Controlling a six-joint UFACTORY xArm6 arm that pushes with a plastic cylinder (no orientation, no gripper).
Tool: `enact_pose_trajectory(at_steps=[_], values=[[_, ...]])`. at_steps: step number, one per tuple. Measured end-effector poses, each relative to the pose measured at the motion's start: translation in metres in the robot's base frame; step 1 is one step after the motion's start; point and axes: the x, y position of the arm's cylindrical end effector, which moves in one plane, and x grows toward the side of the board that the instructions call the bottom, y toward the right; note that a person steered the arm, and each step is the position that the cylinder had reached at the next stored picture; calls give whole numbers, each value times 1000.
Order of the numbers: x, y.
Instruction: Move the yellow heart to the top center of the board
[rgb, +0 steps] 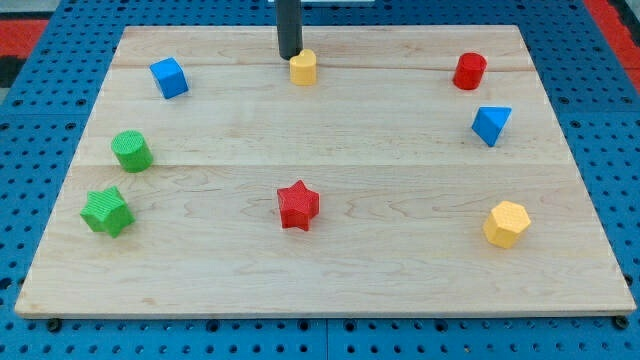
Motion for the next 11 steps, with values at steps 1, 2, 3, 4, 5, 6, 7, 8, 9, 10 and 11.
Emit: enact_pose_trajectory(at_steps=[1,2,3,4,5,6,7,8,9,10,11], values=[[23,-53],[72,-24],[73,34],[42,44],[15,38],[47,38],[50,-28],[18,-5],[-4,38],[18,7],[70,-70]])
